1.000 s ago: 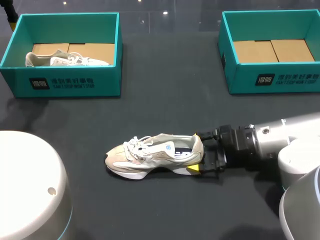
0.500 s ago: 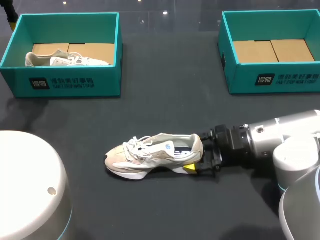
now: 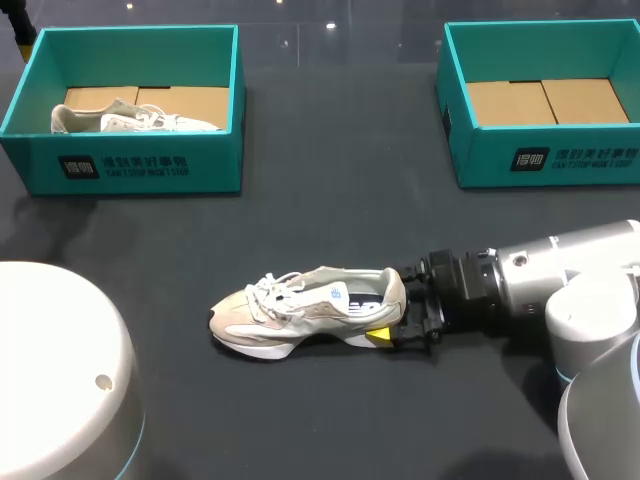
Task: Take the shoe out of the shoebox, open the shoe tongue, remove and reinsert the insole, then place the shoe into the shoebox
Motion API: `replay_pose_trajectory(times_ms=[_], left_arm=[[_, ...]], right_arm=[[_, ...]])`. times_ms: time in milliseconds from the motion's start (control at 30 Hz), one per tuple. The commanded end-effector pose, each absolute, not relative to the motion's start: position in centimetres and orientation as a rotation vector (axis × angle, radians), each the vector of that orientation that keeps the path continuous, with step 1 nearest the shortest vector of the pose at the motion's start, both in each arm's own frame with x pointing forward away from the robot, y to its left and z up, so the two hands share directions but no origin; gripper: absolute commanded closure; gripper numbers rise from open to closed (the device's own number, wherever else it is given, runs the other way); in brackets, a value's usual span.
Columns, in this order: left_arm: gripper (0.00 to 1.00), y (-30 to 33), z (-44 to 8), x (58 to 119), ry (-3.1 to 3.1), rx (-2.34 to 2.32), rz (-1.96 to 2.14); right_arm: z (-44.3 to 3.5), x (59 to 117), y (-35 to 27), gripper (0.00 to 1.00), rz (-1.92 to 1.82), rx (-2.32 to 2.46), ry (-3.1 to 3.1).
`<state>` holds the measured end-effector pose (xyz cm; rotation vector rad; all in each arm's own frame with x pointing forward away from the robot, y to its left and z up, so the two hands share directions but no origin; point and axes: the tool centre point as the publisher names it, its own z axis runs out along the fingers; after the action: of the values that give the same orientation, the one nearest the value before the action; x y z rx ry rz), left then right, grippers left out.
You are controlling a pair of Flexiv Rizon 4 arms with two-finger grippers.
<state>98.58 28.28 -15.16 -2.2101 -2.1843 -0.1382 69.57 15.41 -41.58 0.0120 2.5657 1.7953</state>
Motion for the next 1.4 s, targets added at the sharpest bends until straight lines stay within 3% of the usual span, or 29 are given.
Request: replay_pose_trajectory(times_ms=[33,933,1400], left_arm=[[0.00,28.3,-15.2,98.5,-2.183,-2.211,-0.143],[0.00,27.6,-14.3,97.8,-2.179,-2.248,-0.141],[0.00,21.5,-13.5,90.7,-2.716,-1.591,-0.120]], right_arm=[[-41.8,69.5,15.6,1.00,1.779,0.020,2.572],[-41.8,69.5,15.5,1.00,1.780,0.023,2.588],[-41.8,69.5,15.5,1.00,1.780,0.023,2.588]])
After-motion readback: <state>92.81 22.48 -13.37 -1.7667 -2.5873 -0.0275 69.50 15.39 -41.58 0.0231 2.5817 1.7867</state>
